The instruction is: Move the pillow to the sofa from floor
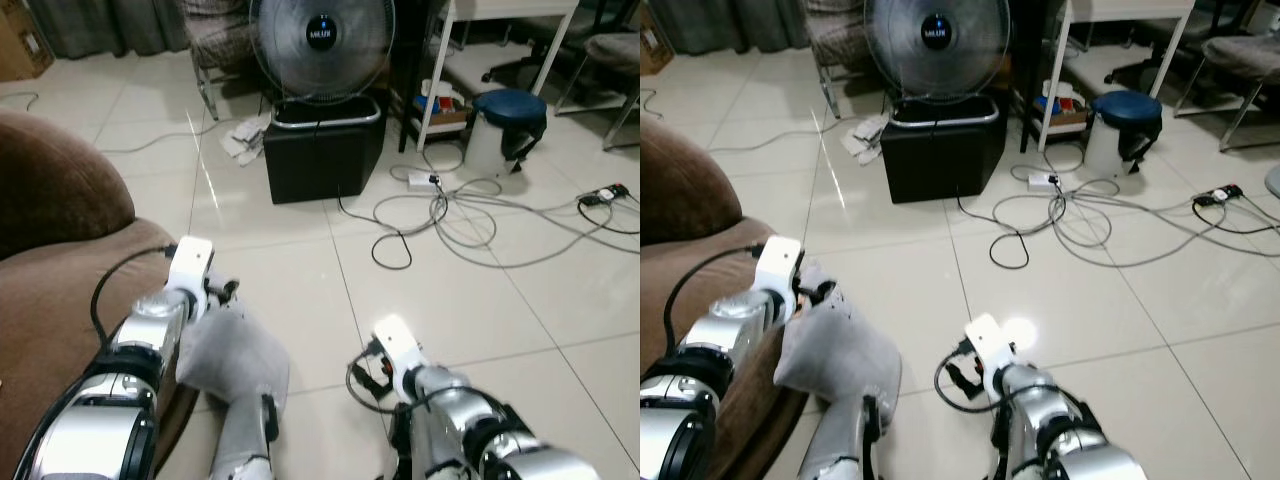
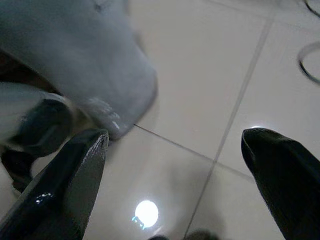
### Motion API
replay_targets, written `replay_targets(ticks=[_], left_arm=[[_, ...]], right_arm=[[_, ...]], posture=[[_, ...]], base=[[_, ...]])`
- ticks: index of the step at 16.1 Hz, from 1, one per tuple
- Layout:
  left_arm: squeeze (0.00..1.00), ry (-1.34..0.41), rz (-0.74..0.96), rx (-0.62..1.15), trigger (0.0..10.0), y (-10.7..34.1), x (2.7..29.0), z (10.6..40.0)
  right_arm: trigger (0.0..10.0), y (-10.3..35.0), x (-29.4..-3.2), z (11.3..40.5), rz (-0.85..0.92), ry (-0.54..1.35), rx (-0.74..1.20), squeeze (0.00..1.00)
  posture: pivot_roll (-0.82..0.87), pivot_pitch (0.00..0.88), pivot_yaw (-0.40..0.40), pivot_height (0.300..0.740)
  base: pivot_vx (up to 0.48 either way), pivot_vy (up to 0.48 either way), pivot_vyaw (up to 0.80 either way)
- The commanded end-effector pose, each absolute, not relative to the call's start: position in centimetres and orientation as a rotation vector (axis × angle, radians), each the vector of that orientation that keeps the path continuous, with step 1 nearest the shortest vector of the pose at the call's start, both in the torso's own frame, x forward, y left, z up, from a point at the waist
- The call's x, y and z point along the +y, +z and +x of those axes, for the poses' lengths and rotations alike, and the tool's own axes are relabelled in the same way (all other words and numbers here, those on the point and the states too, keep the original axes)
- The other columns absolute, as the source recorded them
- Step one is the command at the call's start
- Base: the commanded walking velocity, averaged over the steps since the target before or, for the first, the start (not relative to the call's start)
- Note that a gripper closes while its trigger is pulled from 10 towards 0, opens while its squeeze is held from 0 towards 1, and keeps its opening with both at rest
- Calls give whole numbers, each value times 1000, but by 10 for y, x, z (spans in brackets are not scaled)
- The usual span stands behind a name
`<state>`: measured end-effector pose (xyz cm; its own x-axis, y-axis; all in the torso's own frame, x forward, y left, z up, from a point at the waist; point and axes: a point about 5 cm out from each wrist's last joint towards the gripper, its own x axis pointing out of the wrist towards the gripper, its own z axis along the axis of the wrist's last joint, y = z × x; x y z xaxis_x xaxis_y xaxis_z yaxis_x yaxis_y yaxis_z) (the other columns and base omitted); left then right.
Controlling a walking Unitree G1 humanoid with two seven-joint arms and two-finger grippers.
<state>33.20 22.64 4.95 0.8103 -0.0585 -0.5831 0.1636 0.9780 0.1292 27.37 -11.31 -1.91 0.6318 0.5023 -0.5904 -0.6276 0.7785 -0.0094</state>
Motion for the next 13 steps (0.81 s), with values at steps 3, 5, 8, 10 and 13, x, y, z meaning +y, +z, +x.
replay_targets(ticks=[3,5,8,10,13], left_arm=[[1000,-104,184,705,10000,29,231,316],[1000,-107,181,710,10000,23,229,312],[0,-122,214,733,10000,15,219,309],[0,-108,224,745,10000,8,215,304],[0,-94,205,708,10000,7,210,304]], right_arm=[[10000,5,-101,295,-276,731,498,0],[10000,7,-97,297,-277,736,484,0],[10000,-2,-84,283,-302,768,465,0],[10000,-5,-87,277,-295,705,416,0],[10000,24,-101,299,-192,592,324,0]], posture=[[100,0,39,586],[66,0,49,586],[22,0,20,586],[11,0,4,586],[10,0,-47,586]], base=[[0,0,0],[0,0,0],[0,0,0],[0,0,0],[0,0,0]])
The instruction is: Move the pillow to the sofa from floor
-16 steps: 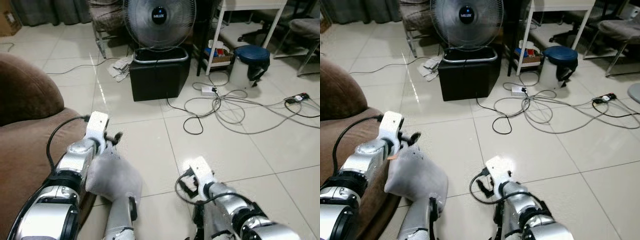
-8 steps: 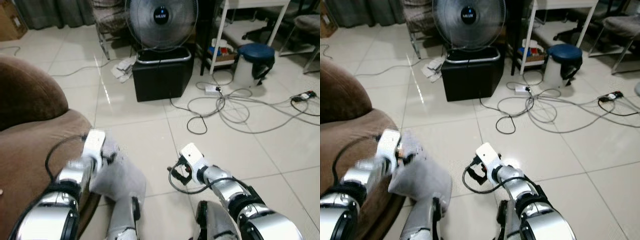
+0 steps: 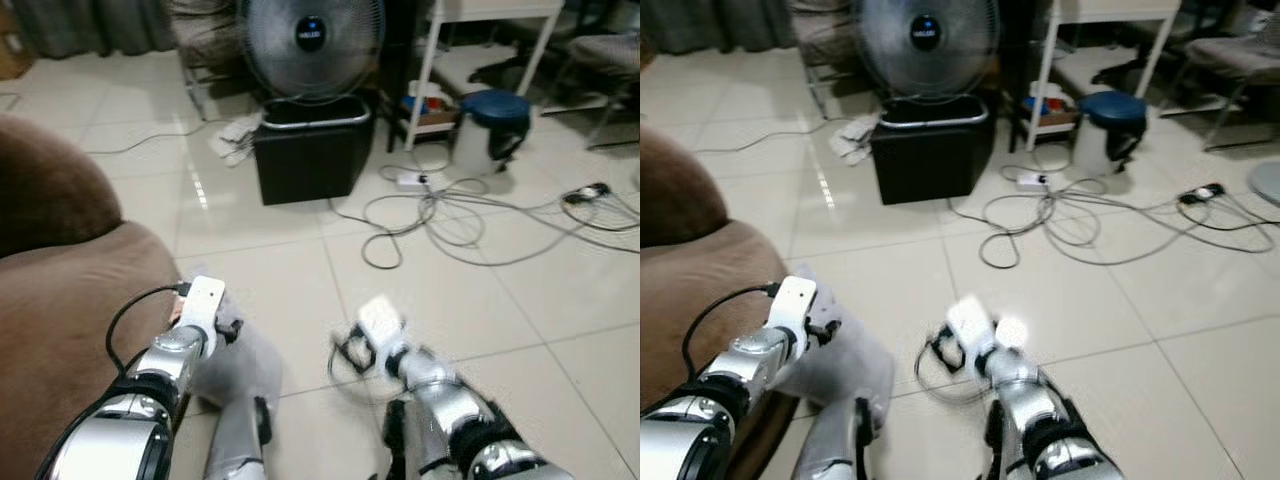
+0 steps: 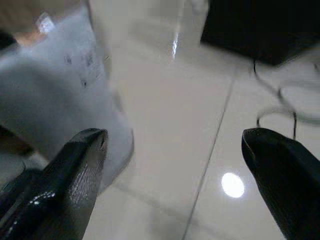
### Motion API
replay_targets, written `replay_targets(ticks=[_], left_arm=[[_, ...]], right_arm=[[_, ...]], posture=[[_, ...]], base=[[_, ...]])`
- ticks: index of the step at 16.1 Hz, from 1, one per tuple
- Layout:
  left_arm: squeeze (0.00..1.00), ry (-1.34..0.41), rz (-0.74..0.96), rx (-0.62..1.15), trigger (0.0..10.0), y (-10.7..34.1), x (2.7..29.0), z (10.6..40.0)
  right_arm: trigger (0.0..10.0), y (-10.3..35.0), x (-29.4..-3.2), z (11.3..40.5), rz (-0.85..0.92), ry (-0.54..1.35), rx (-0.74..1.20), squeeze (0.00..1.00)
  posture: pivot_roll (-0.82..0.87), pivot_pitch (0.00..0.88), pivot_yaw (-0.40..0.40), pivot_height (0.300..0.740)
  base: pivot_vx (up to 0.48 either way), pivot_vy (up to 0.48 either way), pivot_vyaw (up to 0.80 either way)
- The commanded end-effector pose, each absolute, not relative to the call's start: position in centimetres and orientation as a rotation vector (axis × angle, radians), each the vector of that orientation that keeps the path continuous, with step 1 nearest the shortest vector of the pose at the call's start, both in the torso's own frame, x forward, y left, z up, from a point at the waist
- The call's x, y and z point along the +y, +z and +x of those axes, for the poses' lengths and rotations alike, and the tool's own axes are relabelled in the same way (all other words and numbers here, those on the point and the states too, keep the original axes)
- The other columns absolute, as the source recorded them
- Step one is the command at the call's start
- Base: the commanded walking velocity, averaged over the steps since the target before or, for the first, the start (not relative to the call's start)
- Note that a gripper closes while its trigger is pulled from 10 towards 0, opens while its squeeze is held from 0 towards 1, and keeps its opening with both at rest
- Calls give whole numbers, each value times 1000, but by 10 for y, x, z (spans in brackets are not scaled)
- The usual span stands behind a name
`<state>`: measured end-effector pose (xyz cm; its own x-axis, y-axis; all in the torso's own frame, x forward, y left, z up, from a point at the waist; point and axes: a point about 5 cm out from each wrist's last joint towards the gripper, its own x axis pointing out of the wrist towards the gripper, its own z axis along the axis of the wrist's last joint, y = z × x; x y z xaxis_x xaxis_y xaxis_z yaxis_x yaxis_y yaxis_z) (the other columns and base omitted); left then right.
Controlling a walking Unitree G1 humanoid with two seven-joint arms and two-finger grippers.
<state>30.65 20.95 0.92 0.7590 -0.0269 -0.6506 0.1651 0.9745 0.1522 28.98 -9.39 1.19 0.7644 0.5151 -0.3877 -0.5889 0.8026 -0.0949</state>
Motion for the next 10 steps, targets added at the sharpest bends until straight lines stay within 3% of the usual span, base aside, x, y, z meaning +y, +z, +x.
replay_targets(ticks=[1,5,10], left_arm=[[0,-92,201,709,10000,4,208,302],[0,-64,272,721,10000,-12,213,284],[0,0,405,726,10000,-10,229,282]], right_arm=[[10000,36,-113,301,-181,622,295,0],[10000,56,-128,270,-229,741,302,0],[10000,66,-130,254,-236,792,391,0]], posture=[[4,0,-72,586],[-50,0,-135,586],[-86,8,-149,586]], base=[[0,0,0],[0,0,0],[0,0,0]])
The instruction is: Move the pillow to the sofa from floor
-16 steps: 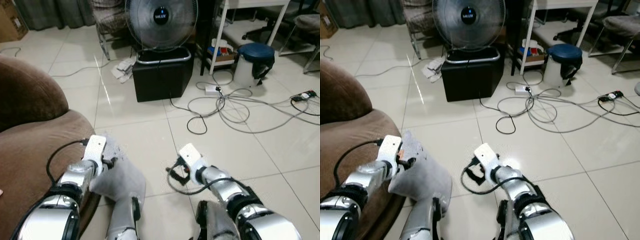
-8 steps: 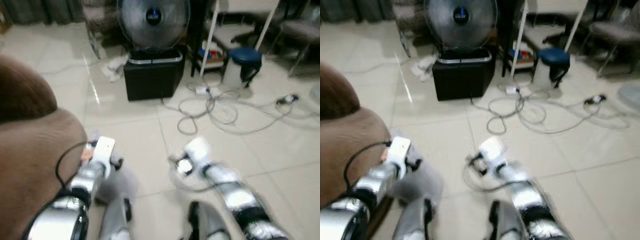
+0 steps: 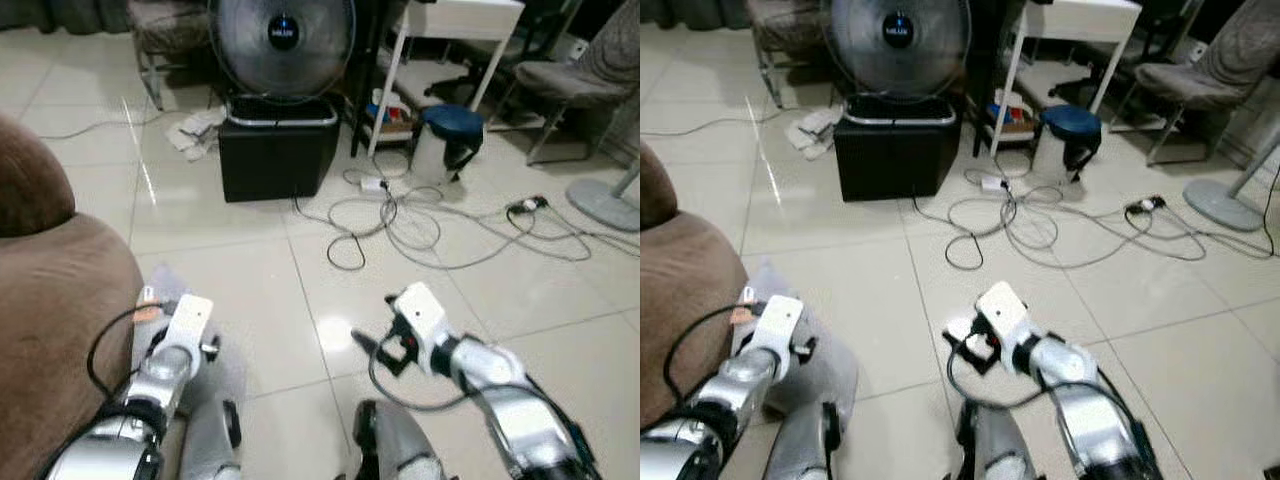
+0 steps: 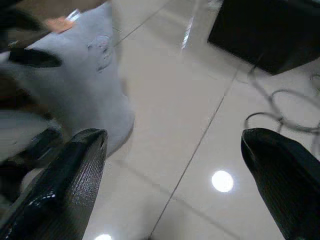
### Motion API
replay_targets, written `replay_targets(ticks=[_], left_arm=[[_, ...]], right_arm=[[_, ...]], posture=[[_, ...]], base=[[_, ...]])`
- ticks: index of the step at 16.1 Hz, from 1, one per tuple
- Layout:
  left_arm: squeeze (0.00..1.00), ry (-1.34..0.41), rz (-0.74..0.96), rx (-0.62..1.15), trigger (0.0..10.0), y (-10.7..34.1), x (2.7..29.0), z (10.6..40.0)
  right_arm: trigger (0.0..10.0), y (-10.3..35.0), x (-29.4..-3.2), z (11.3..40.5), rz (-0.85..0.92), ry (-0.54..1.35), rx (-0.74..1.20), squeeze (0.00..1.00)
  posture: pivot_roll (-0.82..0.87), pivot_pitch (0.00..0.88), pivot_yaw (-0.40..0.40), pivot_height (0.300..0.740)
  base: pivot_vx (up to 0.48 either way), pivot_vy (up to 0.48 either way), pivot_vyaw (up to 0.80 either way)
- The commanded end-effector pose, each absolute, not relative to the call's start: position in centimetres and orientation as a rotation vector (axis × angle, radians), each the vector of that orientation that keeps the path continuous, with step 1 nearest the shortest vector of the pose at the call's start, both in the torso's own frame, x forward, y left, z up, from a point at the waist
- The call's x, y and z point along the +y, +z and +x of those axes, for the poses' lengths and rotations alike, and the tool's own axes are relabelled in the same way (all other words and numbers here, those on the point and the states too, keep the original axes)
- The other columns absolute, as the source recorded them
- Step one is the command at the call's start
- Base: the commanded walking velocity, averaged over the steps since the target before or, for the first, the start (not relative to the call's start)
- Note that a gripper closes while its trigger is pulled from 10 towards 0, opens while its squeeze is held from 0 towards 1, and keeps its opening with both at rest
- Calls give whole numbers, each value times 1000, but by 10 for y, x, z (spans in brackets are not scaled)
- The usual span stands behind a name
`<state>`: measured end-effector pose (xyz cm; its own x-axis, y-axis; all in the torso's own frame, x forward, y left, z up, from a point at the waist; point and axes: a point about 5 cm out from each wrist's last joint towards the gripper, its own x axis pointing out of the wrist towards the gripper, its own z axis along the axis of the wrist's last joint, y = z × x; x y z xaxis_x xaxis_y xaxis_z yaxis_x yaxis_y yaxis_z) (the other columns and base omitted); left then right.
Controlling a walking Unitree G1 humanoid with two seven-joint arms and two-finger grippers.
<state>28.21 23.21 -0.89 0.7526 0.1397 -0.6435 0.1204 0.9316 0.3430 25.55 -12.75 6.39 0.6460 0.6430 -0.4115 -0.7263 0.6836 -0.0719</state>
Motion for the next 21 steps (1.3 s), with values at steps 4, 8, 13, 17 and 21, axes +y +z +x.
replay_targets(ticks=[4,8,13,17,21], left_arm=[[0,96,547,745,10000,-7,254,277],[0,86,430,787,10000,-16,256,265],[0,127,457,819,8392,-18,263,260],[0,131,447,838,0,-20,263,258],[0,110,463,855,0,-24,262,253]], right_arm=[[10000,63,-110,241,-267,970,443,0],[10000,57,-97,241,-278,1021,467,0],[10000,64,-103,237,-294,1073,484,0],[10000,65,-104,239,-305,1099,485,0],[10000,67,-100,241,-305,1120,478,0]], posture=[[-62,41,-128,586],[-77,53,-134,586],[-109,29,-163,586],[-111,20,-174,586],[-103,19,-173,586]], base=[[0,0,0],[0,0,0],[0,0,0],[0,0,0],[0,0,0]])
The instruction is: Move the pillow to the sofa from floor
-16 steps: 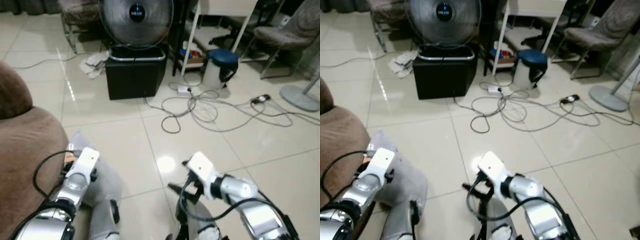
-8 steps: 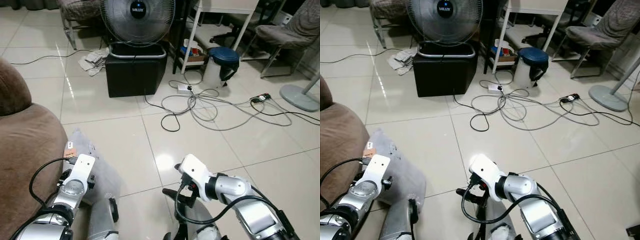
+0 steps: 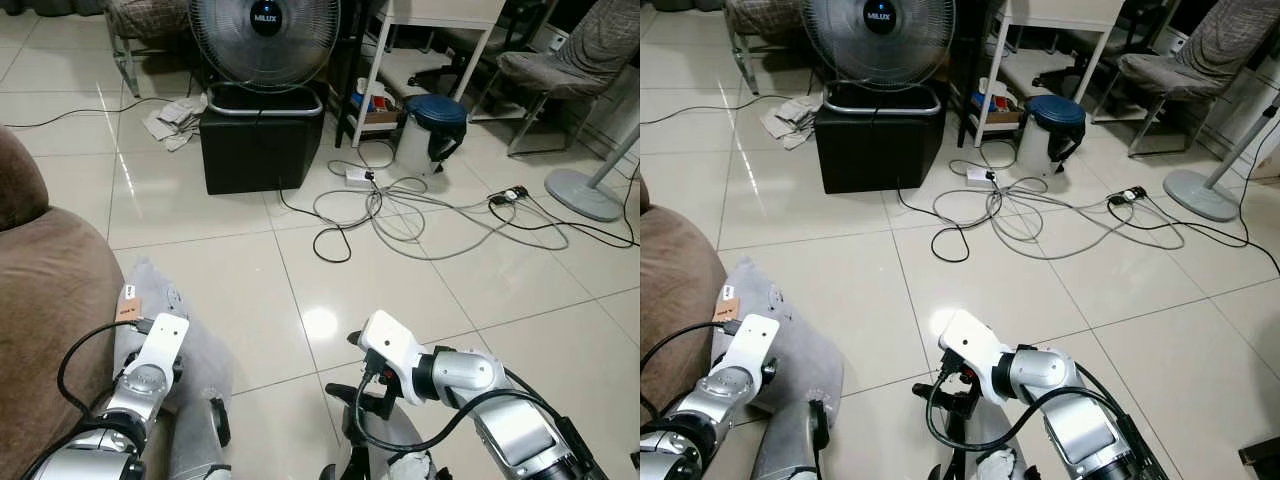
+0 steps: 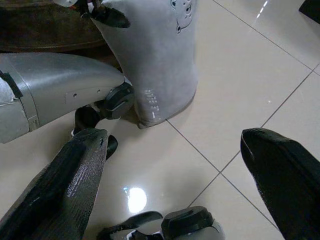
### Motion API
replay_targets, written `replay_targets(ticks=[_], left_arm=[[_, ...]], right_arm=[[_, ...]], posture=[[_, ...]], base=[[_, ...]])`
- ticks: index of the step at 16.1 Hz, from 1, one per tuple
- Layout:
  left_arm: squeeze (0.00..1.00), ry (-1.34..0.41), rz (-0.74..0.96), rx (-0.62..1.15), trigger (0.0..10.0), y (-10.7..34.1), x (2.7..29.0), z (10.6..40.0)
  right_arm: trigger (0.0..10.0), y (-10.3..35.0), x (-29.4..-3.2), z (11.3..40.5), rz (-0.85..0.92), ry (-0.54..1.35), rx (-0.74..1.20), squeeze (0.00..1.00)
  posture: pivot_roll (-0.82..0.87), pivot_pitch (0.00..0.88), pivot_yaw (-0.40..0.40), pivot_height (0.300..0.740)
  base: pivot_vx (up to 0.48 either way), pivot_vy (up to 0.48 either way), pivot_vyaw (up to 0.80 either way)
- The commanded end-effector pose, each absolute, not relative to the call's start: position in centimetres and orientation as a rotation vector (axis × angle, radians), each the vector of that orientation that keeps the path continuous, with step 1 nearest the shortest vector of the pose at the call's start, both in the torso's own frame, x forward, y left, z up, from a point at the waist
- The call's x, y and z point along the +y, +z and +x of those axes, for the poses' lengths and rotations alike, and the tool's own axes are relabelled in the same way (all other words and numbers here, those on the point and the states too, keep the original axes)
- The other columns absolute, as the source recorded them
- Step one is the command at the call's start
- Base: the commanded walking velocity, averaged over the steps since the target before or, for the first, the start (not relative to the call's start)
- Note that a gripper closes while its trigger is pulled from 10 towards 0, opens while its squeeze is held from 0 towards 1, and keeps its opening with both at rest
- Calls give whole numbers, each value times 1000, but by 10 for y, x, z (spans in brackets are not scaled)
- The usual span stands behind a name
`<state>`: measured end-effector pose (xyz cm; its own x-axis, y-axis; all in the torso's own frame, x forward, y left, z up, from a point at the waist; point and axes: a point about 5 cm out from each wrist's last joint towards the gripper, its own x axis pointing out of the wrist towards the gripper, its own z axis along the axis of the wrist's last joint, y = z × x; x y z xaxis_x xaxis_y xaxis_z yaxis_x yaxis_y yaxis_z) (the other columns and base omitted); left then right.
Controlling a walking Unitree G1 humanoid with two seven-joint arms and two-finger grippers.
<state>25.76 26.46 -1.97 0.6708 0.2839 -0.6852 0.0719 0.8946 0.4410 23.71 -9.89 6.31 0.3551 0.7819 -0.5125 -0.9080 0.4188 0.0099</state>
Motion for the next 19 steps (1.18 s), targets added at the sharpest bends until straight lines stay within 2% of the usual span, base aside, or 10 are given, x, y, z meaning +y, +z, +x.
replay_targets(ticks=[1,9,12,13,15,19], left_arm=[[0,107,457,857,0,-25,262,252],[0,80,394,843,0,-27,253,254],[0,45,301,793,0,-26,245,258],[0,1,215,747,0,-25,235,261],[0,-43,160,687,0,-24,227,261],[0,-96,103,482,0,3,236,278]], right_arm=[[10000,67,-100,241,-303,1122,477,0],[10000,67,-100,243,-301,1121,478,0],[10000,64,-102,247,-292,1090,479,0],[10000,63,-104,255,-277,1037,476,0],[10000,62,-111,271,-205,888,463,0],[10000,63,-119,297,-62,691,418,0]], posture=[[-103,19,-173,586],[-101,18,-179,586],[-71,0,-175,586],[-56,0,-170,586],[-9,0,-149,586],[85,0,-91,586]], base=[[0,0,0],[0,0,0],[0,0,0],[0,0,0],[0,0,0],[0,0,0]])
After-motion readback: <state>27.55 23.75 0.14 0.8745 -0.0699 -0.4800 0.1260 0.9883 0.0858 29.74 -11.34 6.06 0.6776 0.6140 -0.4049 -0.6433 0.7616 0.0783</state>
